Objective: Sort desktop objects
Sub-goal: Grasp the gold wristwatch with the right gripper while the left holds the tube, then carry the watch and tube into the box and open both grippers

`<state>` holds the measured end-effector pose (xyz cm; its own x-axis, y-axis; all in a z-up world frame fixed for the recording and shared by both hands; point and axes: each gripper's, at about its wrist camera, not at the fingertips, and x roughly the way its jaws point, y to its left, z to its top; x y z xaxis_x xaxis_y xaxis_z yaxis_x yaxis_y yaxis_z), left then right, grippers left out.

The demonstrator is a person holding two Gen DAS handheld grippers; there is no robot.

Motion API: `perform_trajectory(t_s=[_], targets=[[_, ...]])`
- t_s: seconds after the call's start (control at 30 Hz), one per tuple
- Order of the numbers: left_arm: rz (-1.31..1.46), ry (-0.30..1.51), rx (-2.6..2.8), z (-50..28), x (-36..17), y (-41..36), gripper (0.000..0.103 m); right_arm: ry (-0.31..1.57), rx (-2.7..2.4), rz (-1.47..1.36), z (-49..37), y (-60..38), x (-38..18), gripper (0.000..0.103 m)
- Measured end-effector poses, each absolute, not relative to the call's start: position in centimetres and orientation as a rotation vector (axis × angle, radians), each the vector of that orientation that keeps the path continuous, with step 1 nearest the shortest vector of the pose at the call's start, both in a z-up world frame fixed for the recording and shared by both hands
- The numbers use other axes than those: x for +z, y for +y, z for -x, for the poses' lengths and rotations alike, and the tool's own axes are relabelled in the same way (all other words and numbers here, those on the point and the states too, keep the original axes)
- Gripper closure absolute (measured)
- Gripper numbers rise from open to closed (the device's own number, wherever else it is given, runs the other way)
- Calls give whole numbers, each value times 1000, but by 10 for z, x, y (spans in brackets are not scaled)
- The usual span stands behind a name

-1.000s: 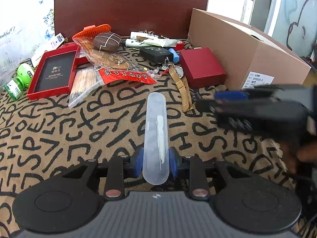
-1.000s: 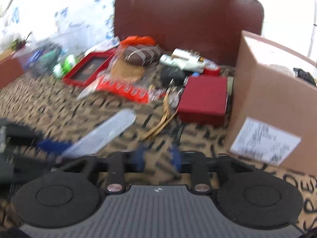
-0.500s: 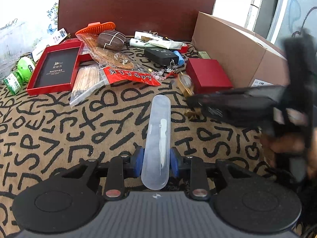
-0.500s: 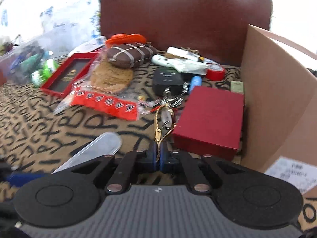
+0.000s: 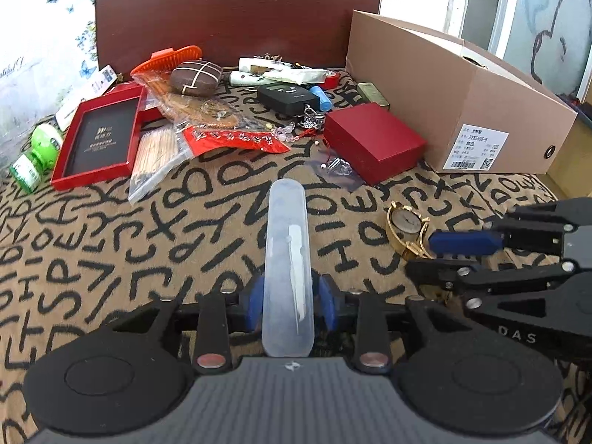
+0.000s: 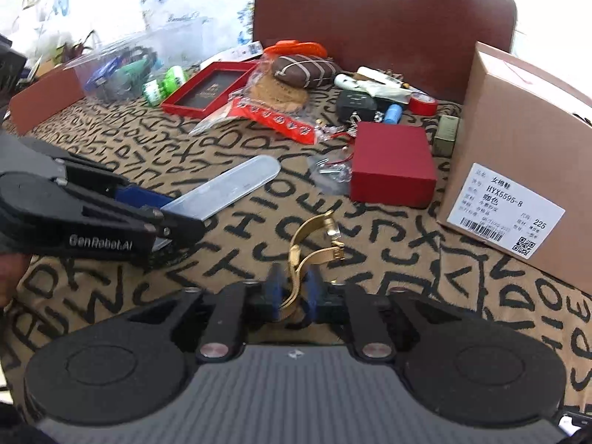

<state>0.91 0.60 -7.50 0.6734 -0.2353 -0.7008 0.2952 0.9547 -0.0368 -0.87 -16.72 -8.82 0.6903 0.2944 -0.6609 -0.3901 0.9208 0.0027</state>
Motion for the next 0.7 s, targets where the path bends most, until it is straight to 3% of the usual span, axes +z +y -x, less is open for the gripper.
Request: perform_trajectory(t_s=[0.17,0.27,0.37,0.4,0.47,0.5,0.53,0.7], targets=[[-84,774,-286,-22,-77,2,61,722,371,148,-4,-167,-94,71],[-84,778,-285,-25,-76,1,74,710,372,153,-5,-168,-97,71],[-101,772,-282,-25,-76,-1,73,713,373,143,-7,-167,-98,73],[-115,767,-277,-26,-77,-4,67,712,373,142,-9,-167,-98,75],[-151,758,-275,-27,-78,-10,67,712,375,144,-13,-165,-99,86],[-160,756,-277,-27,-78,-12,75,713,375,143,-14,-166,-99,92],[-148,758,-284,-27,-76,-11,75,714,377,136,-14,-166,-98,97],[-91,761,-285,-19,-70,-6,75,680,403,89,0,-175,-83,97]])
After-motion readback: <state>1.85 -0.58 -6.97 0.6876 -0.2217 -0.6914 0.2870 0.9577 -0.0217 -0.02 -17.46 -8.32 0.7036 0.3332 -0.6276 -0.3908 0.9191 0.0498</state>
